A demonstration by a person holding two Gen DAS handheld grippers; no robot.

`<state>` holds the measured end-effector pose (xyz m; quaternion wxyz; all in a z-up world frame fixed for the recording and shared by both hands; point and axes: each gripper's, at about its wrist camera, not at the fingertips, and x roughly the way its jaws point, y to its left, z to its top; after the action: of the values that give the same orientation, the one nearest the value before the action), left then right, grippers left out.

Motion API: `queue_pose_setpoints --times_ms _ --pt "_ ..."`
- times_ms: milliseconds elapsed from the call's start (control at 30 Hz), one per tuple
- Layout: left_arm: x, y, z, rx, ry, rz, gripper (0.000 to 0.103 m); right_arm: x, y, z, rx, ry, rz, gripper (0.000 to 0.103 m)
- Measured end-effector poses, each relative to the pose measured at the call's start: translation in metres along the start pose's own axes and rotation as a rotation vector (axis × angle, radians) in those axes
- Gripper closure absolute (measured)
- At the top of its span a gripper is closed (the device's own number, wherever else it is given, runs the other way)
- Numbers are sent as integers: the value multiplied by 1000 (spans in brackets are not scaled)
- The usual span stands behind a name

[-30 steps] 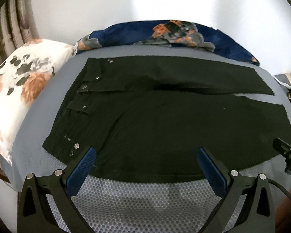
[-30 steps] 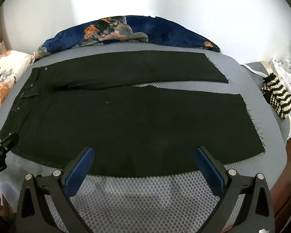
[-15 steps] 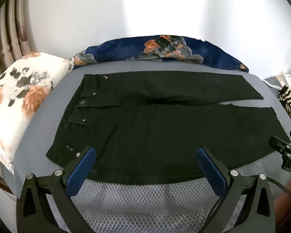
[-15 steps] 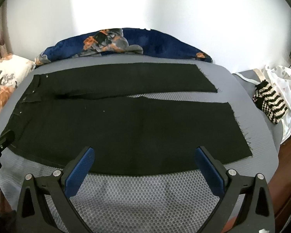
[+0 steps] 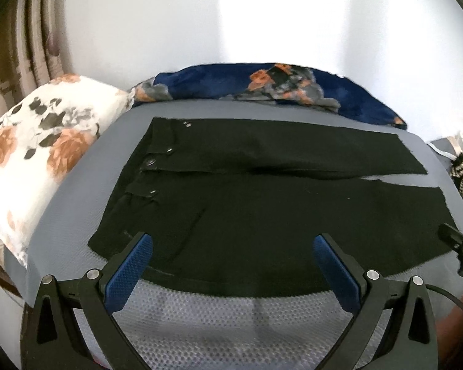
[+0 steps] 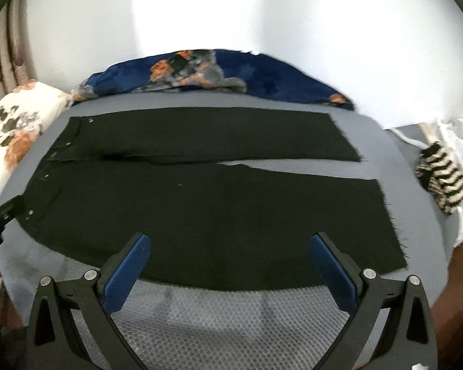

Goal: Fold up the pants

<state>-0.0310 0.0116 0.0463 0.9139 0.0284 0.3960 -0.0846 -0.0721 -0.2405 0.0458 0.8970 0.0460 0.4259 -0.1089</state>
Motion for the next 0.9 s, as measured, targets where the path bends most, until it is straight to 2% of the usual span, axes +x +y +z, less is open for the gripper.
queue_pose_setpoints --times_ms 100,200,300,400,533,733,900 --pt "18 17 9 -45 39 5 0 14 -1 8 -7 44 100 1" --pt "42 43 23 -115 84 -18 0 26 3 20 -37 65 127 1" --pt "66 69 40 -145 100 18 1 40 6 40 -59 75 150 1" --pt "94 98 61 -192 129 28 8 57 7 66 -53 84 167 1" --pt "133 135 91 -268 163 0 19 81 8 101 -54 83 173 1" --pt "192 181 137 -342 180 -114 41 127 24 151 -71 103 191 1" --pt "249 208 168 -349 215 -247 44 168 47 181 -100 138 231 1"
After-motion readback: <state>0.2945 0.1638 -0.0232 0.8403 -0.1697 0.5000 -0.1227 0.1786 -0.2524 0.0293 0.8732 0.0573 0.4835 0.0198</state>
